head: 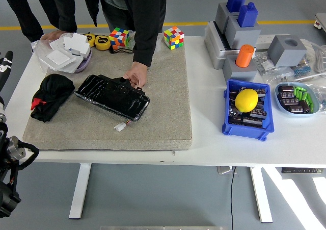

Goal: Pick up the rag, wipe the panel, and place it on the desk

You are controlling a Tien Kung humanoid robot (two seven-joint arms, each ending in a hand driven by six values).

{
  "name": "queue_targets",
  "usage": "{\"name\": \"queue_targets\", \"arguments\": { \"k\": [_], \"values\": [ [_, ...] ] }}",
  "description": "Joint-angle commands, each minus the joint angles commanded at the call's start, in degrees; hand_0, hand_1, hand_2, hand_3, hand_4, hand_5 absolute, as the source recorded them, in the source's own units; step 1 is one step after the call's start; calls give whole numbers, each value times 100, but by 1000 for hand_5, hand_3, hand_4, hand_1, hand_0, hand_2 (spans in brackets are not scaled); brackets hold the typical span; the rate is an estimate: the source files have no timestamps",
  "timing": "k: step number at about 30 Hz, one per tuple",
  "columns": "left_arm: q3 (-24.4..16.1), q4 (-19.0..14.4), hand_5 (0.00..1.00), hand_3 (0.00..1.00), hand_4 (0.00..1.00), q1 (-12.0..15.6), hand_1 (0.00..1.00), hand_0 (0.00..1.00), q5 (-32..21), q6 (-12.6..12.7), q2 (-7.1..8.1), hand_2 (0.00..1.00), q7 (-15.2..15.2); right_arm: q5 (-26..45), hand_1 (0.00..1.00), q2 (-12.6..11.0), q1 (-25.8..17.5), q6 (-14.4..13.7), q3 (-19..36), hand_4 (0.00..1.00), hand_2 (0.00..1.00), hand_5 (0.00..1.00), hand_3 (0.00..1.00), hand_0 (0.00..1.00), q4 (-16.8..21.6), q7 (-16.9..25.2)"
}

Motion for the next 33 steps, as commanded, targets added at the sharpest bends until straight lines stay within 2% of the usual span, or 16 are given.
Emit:
{"name": "queue_targets", "arguments": {
  "k": [7, 15, 33],
  "values": [
    [72, -38, 276, 656, 915, -107, 643, 530, 30, -5, 11, 667, 5, -2, 554, 26, -44, 28, 55, 881, 490, 352, 522, 533, 13, 18],
    [116, -62, 282, 663, 916, -217, 649, 533, 102, -24, 106, 672, 41, 15, 553, 25, -44, 26, 82, 882, 490, 352, 522, 532, 31, 25],
    [118, -27, 288, 675, 918, -304, 656, 553, 150, -57, 160, 681, 152, 110, 554, -1, -34, 52, 13, 884, 490, 350, 523, 532, 74, 47]
  ]
}}
